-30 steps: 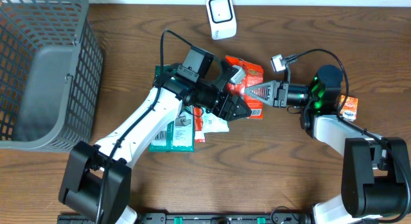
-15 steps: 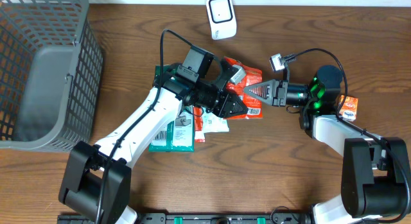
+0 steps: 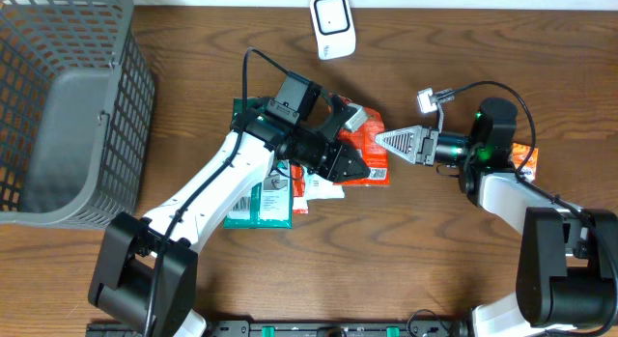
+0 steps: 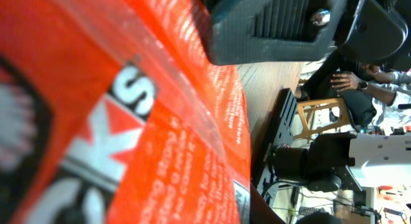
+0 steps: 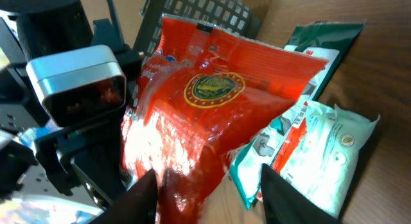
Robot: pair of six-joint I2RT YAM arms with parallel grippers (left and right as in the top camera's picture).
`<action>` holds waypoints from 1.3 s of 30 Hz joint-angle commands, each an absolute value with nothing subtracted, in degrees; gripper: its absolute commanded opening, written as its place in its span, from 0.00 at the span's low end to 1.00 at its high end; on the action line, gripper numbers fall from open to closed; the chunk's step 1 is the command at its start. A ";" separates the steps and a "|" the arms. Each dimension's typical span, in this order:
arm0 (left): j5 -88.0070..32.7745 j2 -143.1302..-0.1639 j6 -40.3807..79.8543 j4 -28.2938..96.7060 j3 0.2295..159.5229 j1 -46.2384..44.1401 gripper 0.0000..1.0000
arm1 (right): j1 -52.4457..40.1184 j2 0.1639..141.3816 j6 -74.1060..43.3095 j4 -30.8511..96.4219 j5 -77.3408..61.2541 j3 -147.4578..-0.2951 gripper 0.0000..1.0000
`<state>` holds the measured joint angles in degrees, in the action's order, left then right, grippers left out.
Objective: Scan the item barcode
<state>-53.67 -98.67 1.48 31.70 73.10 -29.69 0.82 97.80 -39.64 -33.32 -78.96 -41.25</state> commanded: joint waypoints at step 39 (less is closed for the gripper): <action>-62.67 -97.73 -7.90 39.03 72.99 -29.98 0.19 | -1.80 96.97 -39.13 -30.39 -89.27 -41.56 0.08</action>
